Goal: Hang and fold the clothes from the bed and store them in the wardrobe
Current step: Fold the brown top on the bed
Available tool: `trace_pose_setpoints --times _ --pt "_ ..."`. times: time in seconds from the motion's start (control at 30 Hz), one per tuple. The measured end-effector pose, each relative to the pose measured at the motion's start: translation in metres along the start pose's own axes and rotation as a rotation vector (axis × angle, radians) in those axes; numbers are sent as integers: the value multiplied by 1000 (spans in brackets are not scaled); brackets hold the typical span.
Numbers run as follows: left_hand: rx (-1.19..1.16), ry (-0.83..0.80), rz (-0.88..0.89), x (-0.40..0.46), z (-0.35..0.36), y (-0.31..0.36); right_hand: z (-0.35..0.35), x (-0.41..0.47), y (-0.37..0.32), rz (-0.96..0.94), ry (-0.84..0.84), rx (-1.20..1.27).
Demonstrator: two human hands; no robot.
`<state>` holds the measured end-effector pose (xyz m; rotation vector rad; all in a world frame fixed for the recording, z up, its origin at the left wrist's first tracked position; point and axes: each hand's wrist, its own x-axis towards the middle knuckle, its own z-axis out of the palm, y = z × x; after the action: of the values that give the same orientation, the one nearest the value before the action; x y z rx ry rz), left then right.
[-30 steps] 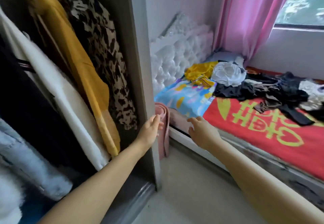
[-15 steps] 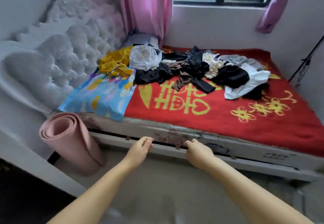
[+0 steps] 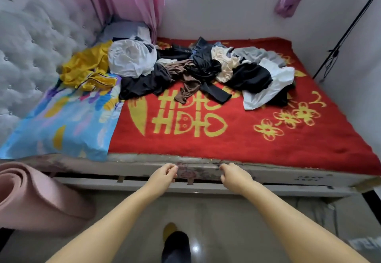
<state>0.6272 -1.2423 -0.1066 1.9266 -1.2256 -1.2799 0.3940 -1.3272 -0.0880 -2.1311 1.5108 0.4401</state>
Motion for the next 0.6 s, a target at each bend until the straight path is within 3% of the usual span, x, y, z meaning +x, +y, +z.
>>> trace_pose_setpoints --times 0.3,0.6 --pt "86 -8 -100 141 -78 12 -41 117 -10 83 11 175" --pt "143 -111 -203 259 -79 32 -77 215 33 151 -83 214"
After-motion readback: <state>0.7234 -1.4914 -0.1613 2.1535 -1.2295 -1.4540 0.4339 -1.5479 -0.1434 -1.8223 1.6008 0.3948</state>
